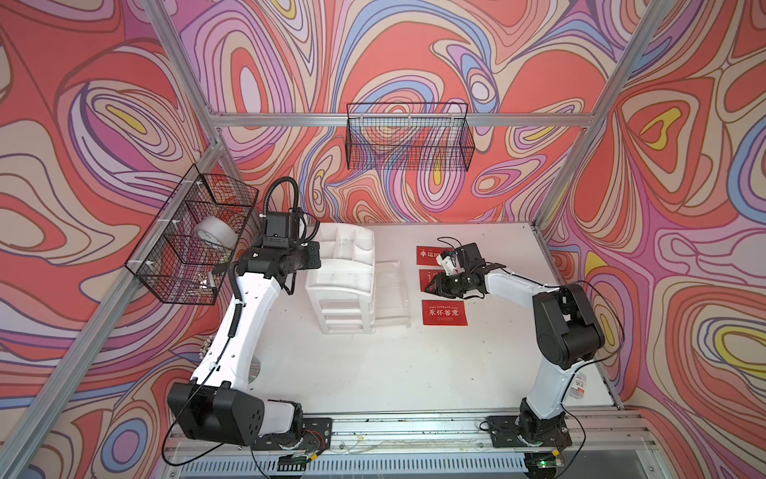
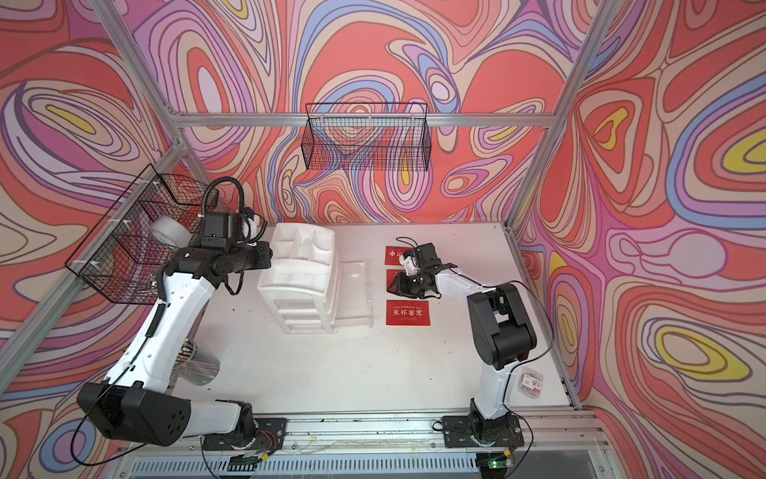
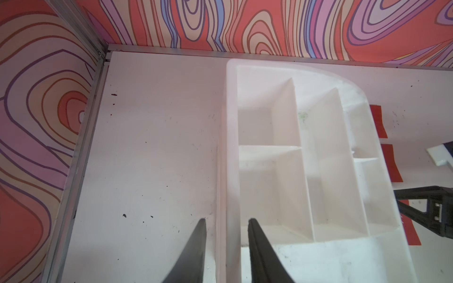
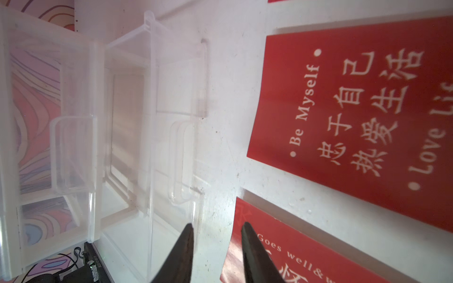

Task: Take the postcards out of the drawer
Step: Close the drawer in the storage box.

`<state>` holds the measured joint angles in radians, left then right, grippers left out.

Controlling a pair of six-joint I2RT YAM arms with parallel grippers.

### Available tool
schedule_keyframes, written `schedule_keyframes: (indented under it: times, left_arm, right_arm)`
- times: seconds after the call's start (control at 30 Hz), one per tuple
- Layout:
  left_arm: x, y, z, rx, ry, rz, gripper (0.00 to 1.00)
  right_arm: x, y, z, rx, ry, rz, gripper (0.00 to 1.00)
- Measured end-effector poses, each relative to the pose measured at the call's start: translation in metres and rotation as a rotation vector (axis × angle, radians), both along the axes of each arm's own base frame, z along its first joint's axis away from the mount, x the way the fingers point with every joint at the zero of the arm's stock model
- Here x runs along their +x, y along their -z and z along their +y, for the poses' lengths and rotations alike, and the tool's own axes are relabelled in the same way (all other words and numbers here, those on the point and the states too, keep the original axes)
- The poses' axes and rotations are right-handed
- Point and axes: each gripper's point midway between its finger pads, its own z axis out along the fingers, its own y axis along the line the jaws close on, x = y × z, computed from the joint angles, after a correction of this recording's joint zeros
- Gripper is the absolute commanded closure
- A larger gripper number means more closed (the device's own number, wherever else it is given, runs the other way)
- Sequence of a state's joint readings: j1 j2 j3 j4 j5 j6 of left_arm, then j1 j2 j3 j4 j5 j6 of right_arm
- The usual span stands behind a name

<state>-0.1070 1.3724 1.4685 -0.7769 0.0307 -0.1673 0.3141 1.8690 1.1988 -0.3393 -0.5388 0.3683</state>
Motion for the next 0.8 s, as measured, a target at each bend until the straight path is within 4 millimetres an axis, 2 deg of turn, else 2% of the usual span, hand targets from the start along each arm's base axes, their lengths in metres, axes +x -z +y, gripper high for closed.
schedule_keyframes:
  times: [0.17,0.4,0.57,0.8]
  left_arm:
    - [0.004,0.003,-0.002,-0.013,0.008,0.001,0.75]
    - [0.006,0.006,-0.003,-0.018,0.013,0.006,0.84]
    - [0.006,0.006,-0.004,-0.021,0.015,0.007,0.86]
    - [0.007,0.007,-0.006,-0.043,0.009,0.0,0.89]
  right_arm:
    - [0.001,0.01,0.011,-0.011,-0.007,0.015,0.68]
    - [0.015,0.02,0.026,-0.015,-0.004,0.011,0.71]
    - [0.022,0.029,0.033,-0.02,-0.003,0.019,0.72]
    - [0.028,0.028,0.052,-0.01,-0.023,0.008,0.73]
